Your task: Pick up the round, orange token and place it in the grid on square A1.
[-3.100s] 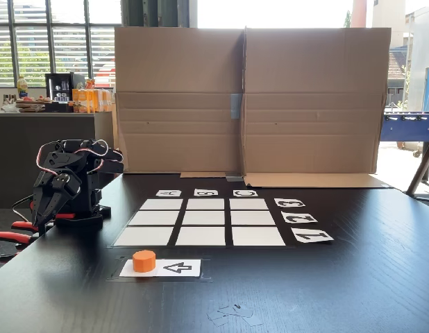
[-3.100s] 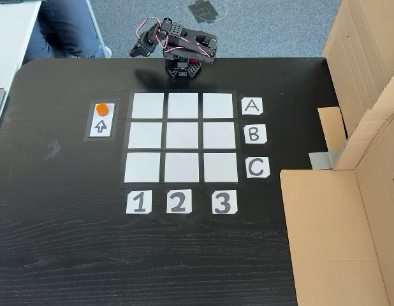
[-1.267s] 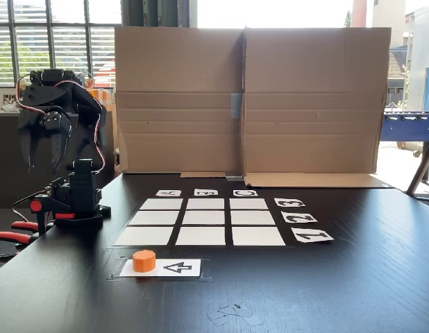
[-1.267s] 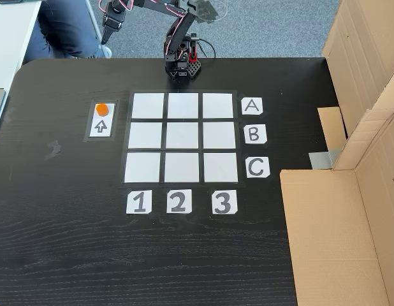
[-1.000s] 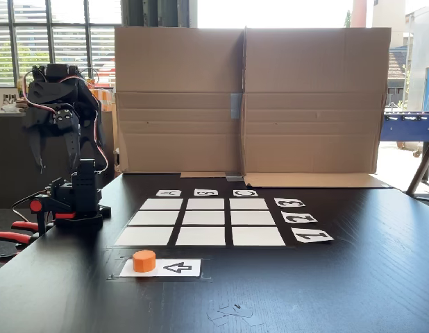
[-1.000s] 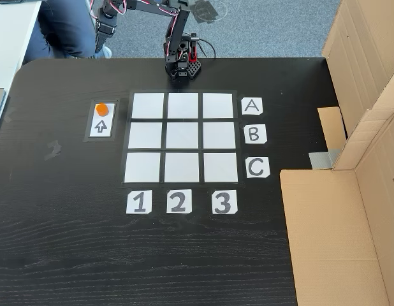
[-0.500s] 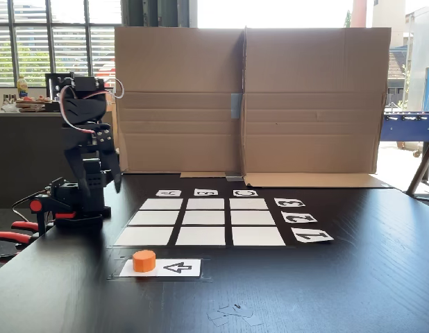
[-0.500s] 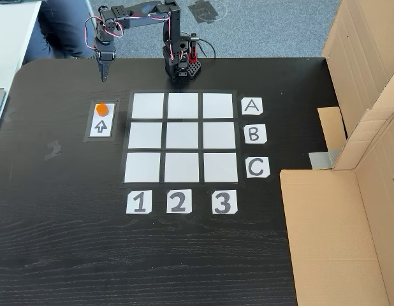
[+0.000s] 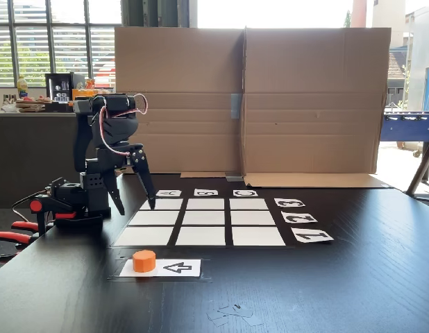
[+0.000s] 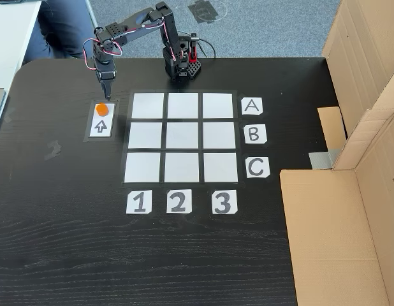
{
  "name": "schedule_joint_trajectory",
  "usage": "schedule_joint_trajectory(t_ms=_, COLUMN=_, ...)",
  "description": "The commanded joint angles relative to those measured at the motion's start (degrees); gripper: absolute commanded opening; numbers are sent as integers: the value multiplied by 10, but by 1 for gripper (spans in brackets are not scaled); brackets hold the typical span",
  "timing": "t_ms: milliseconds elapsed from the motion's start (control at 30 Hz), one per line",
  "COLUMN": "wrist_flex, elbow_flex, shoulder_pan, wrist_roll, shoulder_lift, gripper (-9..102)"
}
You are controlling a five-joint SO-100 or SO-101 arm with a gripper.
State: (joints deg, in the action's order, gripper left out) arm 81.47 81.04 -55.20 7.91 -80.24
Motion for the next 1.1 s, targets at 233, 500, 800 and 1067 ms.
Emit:
schedule_joint_trajectory(t_ms=233, wrist_flex=-33, elbow_flex=-33, shoulder_pan=-23, wrist_roll=4, shoulder_lift=47, gripper=25)
schedule_joint_trajectory(t_ms=500, wrist_flex=-33, elbow_flex=-81, shoulder_pan=-46, wrist_roll=7, shoulder_lift=112, gripper=28)
schedule_joint_trajectory(t_ms=800, wrist_flex=-33, elbow_flex=-109, shoulder_pan=-47, wrist_roll=6, shoulder_lift=149, gripper=29)
schedule_joint_trajectory(t_ms=1067, wrist_flex=-33, elbow_flex=-153, shoulder_pan=-46, wrist_roll=5, shoulder_lift=196, gripper=29)
